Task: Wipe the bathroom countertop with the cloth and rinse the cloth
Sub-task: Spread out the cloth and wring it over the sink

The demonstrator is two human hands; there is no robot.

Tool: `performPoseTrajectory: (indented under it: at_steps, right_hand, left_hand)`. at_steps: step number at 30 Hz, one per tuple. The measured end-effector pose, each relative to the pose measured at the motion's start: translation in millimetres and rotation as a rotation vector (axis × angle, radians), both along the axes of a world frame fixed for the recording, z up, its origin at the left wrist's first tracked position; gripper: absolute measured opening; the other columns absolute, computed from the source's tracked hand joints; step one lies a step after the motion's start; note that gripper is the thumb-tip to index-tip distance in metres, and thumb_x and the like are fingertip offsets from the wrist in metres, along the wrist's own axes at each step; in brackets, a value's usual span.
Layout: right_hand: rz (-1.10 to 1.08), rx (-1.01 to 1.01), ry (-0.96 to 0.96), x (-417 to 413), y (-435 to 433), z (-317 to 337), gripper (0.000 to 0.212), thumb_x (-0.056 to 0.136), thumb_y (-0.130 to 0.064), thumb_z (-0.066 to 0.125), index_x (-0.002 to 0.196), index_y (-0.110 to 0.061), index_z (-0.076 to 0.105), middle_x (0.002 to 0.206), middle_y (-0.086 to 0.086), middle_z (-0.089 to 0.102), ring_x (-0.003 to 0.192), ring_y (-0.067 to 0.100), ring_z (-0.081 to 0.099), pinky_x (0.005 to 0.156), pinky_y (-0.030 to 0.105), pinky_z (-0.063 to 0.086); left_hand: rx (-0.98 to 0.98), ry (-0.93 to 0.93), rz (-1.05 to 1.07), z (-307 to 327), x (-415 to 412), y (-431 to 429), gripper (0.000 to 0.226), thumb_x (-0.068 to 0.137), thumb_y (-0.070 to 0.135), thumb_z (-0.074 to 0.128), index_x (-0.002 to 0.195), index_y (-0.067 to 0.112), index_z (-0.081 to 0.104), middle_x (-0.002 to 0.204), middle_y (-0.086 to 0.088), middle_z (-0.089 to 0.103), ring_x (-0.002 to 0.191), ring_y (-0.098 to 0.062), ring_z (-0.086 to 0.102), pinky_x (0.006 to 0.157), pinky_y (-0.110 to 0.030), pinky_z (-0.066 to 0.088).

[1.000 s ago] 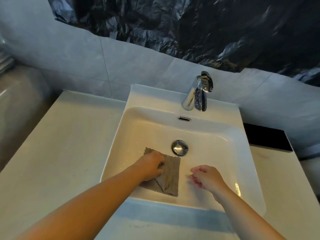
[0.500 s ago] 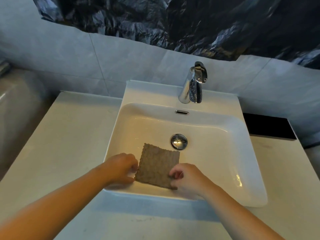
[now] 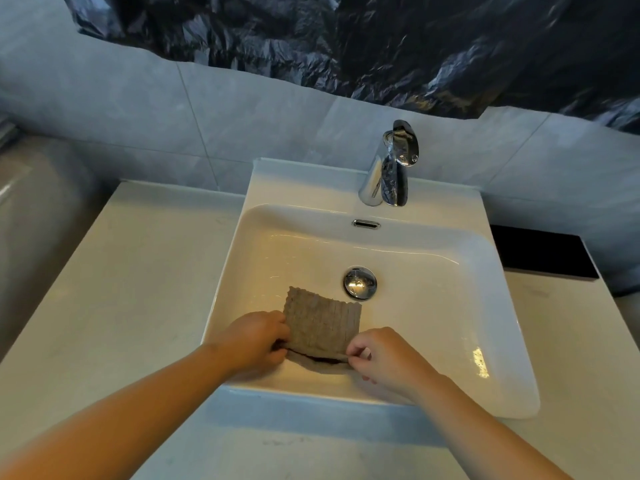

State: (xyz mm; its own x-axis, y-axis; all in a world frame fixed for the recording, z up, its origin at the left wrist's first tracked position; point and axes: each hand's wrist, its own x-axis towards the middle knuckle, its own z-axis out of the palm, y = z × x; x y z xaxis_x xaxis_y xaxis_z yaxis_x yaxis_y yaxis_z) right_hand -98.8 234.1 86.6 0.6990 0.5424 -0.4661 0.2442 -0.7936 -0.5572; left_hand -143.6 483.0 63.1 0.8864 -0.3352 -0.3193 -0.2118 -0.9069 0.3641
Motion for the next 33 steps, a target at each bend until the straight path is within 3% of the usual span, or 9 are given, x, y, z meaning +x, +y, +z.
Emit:
performPoseTrajectory:
  at_steps: [6, 11, 14, 16, 18, 20, 25, 29, 33]
  right_hand:
    - [-0.345, 0.271, 0.103, 34.6, -3.7, 1.5, 0.014, 0.088, -0.006, 0.062, 0.088, -0.017, 0.07, 0.072, 0.004, 0.071, 0.06, 0.012, 0.07, 0.063, 0.022, 0.057]
    - [-0.639, 0.32, 0.097, 63.2, 6.3, -12.1, 0.019, 0.089, -0.008, 0.061, 0.076, -0.019, 0.069, 0.072, 0.007, 0.068, 0.05, 0.008, 0.064, 0.057, 0.02, 0.053]
    - [-0.567, 0.123, -0.03, 59.4, 13.9, -29.6, 0.01, 0.088, -0.026, 0.062, 0.088, -0.018, 0.069, 0.085, 0.002, 0.068, 0.074, 0.014, 0.064, 0.07, 0.025, 0.048]
    - [-0.518, 0.007, -0.093, 51.9, 16.6, -40.1, 0.029, 0.083, -0.036, 0.066, 0.105, -0.018, 0.064, 0.098, 0.0, 0.064, 0.09, 0.018, 0.06, 0.075, 0.026, 0.044]
    - [-0.531, -0.02, -0.113, 46.5, 18.9, -46.8, 0.037, 0.08, -0.04, 0.068, 0.108, -0.016, 0.061, 0.099, 0.001, 0.063, 0.092, 0.02, 0.059, 0.072, 0.026, 0.041]
    - [-0.573, -0.022, -0.066, 45.0, 21.7, -50.6, 0.034, 0.081, -0.038, 0.068, 0.103, -0.013, 0.061, 0.096, 0.0, 0.064, 0.09, 0.019, 0.059, 0.069, 0.026, 0.039]
    - [-0.64, 0.177, 0.094, 48.5, 24.0, -45.4, 0.029, 0.082, -0.032, 0.069, 0.093, -0.007, 0.061, 0.086, 0.004, 0.064, 0.078, 0.017, 0.058, 0.068, 0.03, 0.045]
    - [-0.544, 0.388, 0.029, 44.7, 14.9, -6.9, 0.016, 0.087, -0.027, 0.067, 0.09, -0.019, 0.054, 0.077, -0.005, 0.057, 0.067, 0.004, 0.051, 0.058, 0.012, 0.041]
    - [-0.486, 0.569, -0.111, 40.8, 0.9, 42.9, 0.015, 0.09, -0.028, 0.063, 0.097, -0.032, 0.05, 0.087, -0.003, 0.065, 0.082, 0.008, 0.062, 0.068, 0.022, 0.053]
  left_hand:
    - [-0.196, 0.033, 0.282, 12.8, 35.0, 8.2, 0.021, 0.086, 0.032, 0.06, 0.067, 0.03, 0.051, 0.075, 0.012, 0.053, 0.072, -0.011, 0.053, 0.062, -0.023, 0.041]
    - [-0.127, 0.013, 0.431, 9.5, 78.7, -1.3, 0.015, 0.089, 0.032, 0.057, 0.09, 0.021, 0.067, 0.087, 0.006, 0.059, 0.082, -0.014, 0.056, 0.072, -0.026, 0.045]
    - [0.012, -0.055, 0.447, -4.7, 88.5, -10.1, 0.024, 0.091, 0.031, 0.052, 0.107, 0.016, 0.063, 0.104, -0.005, 0.055, 0.095, -0.023, 0.057, 0.081, -0.034, 0.05]
    - [-0.011, -0.132, 0.388, -12.9, 86.4, -13.0, 0.034, 0.09, 0.036, 0.052, 0.115, 0.015, 0.058, 0.111, -0.006, 0.054, 0.1, -0.025, 0.054, 0.085, -0.037, 0.048]
    - [-0.063, -0.145, 0.245, -19.2, 80.5, -13.3, 0.046, 0.085, 0.048, 0.049, 0.116, 0.016, 0.059, 0.112, -0.003, 0.057, 0.1, -0.023, 0.052, 0.087, -0.038, 0.046]
    - [0.027, -0.113, 0.106, -21.9, 77.3, -15.1, 0.047, 0.085, 0.052, 0.05, 0.116, 0.018, 0.058, 0.11, -0.002, 0.056, 0.099, -0.022, 0.05, 0.087, -0.037, 0.045]
    - [0.065, -0.013, 0.142, -17.2, 78.4, -19.4, 0.036, 0.086, 0.046, 0.06, 0.108, 0.018, 0.061, 0.101, -0.002, 0.051, 0.093, -0.017, 0.045, 0.08, -0.028, 0.041]
    - [-0.237, 0.166, 0.274, 8.8, 71.5, -14.7, 0.016, 0.08, 0.035, 0.069, 0.084, 0.024, 0.059, 0.088, 0.003, 0.051, 0.081, -0.013, 0.047, 0.067, -0.023, 0.038]
    - [-0.44, 0.271, 0.306, 59.7, 63.3, -19.2, 0.02, 0.076, 0.034, 0.073, 0.072, 0.024, 0.055, 0.073, 0.006, 0.05, 0.066, -0.008, 0.045, 0.061, -0.019, 0.037]
